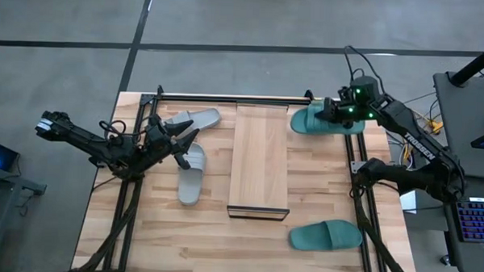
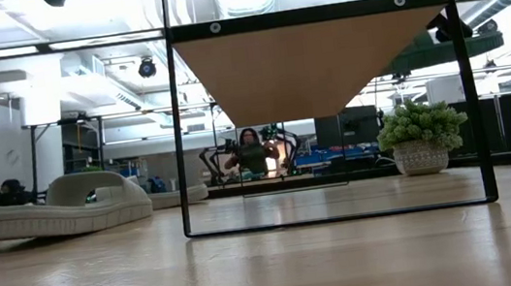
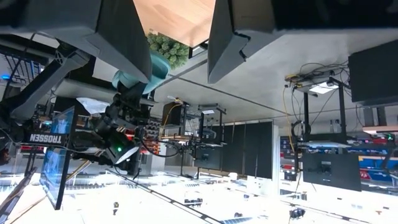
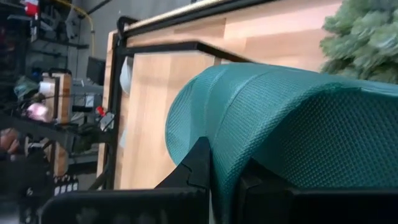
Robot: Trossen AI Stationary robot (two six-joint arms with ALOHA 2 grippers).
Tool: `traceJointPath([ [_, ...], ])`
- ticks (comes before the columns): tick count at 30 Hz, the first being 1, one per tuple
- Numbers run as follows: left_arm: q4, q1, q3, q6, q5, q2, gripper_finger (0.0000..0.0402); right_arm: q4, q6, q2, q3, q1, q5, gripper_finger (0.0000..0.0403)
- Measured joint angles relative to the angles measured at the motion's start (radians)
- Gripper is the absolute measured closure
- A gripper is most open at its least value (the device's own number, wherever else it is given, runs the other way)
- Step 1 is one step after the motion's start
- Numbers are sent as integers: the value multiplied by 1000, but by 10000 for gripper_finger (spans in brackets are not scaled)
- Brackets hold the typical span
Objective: Pick and place slides into the shelf
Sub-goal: Put the top green slide on the shelf
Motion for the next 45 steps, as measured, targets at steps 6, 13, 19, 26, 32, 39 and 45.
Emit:
traceJointPath([
  [6,0,0,0,0,0,0,260,35,-16,0,-4,0,-42,392],
  [13,0,0,0,0,0,0,260,71,-13,0,-10,0,-50,392],
  [19,0,0,0,0,0,0,260,77,-23,1,-29,-5,-10,392],
  [26,0,0,0,0,0,0,260,121,-1,2,-61,-47,-16,392],
  [32,0,0,0,0,0,0,260,153,26,2,-80,-57,-75,392],
  [39,0,0,0,0,0,0,260,170,45,2,-82,-57,-76,392],
  [45,0,0,0,0,0,0,260,183,91,1,-81,-56,-58,392],
])
